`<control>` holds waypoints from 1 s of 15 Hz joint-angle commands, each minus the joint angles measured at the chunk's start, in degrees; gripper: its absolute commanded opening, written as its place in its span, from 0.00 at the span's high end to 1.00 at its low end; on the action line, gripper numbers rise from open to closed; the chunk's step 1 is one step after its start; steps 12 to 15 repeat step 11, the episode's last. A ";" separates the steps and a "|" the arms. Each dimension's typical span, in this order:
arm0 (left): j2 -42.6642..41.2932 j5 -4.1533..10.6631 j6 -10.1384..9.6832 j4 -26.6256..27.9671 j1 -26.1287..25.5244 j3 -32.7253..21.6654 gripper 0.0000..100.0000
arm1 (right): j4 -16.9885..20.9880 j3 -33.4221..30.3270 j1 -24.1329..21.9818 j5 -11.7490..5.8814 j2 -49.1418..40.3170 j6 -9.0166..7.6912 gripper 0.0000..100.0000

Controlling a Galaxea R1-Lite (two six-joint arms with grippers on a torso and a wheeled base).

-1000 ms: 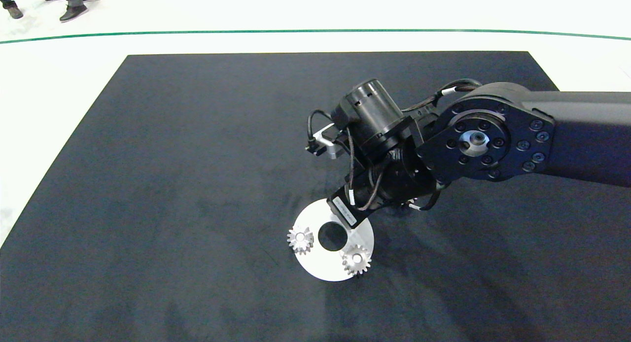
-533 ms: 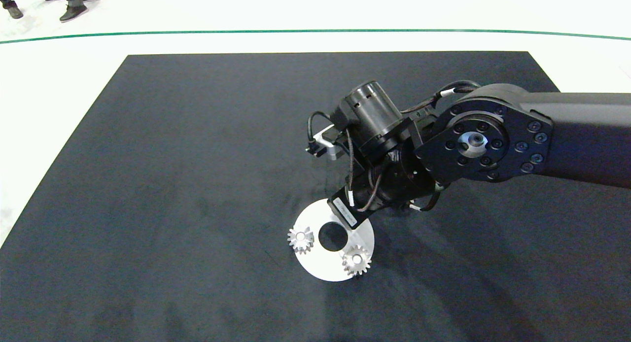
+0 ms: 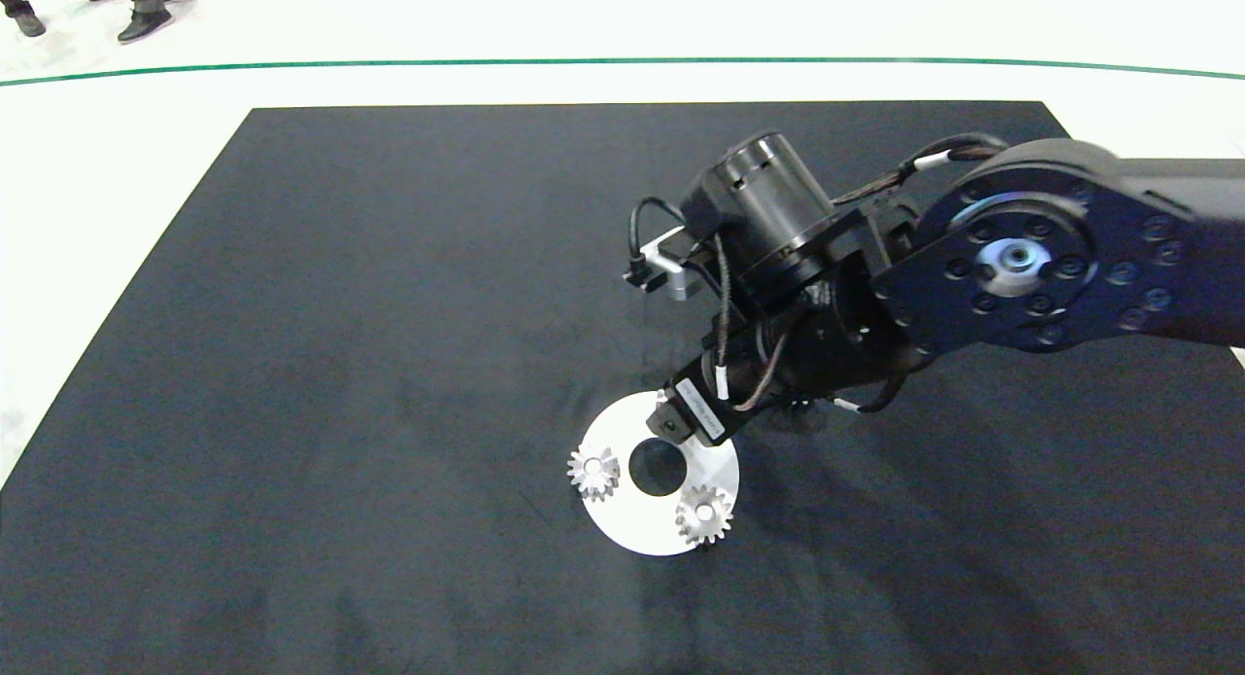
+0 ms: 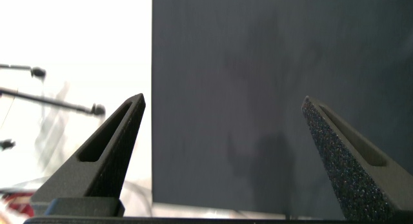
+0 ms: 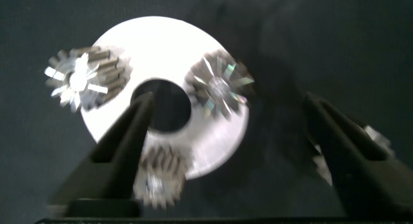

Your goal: Remove an incorrectly installed larger gear and replace it with the correct smaller gear

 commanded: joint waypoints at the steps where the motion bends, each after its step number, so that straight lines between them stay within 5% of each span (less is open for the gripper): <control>1: 0.23 -0.34 -4.37 -8.23 -0.03 0.49 0.00 | -2.29 9.80 -0.75 -2.76 -16.87 0.32 0.00; 3: -0.12 -0.69 -8.94 -15.52 -0.29 1.37 0.00 | -6.33 18.86 -2.33 -10.67 -30.41 0.58 0.00; 4: -1.18 -0.60 -9.12 -16.58 -0.12 1.46 0.00 | -8.79 24.48 -3.47 -13.22 -36.91 0.41 0.00; 6: -5.31 -1.40 -7.19 -18.60 -0.73 2.34 0.00 | -15.03 37.40 -6.46 -15.59 -50.97 -0.12 0.00; 8: -11.73 -3.77 -3.76 -21.24 -6.18 5.59 0.00 | -15.74 45.84 -11.91 -16.82 -64.16 -3.46 0.00; 9: -14.10 -3.42 -1.39 -22.47 -8.64 6.82 0.00 | -15.91 50.06 -18.41 -17.00 -70.93 -7.15 0.00; 10: -15.33 -3.42 -1.30 -22.47 -8.38 7.26 0.00 | -16.00 52.61 -23.16 -16.82 -76.46 -9.00 0.00; 15: -17.79 -3.42 -1.30 -22.29 -8.29 8.40 0.00 | -16.00 54.45 -25.97 -17.00 -81.12 -9.70 0.00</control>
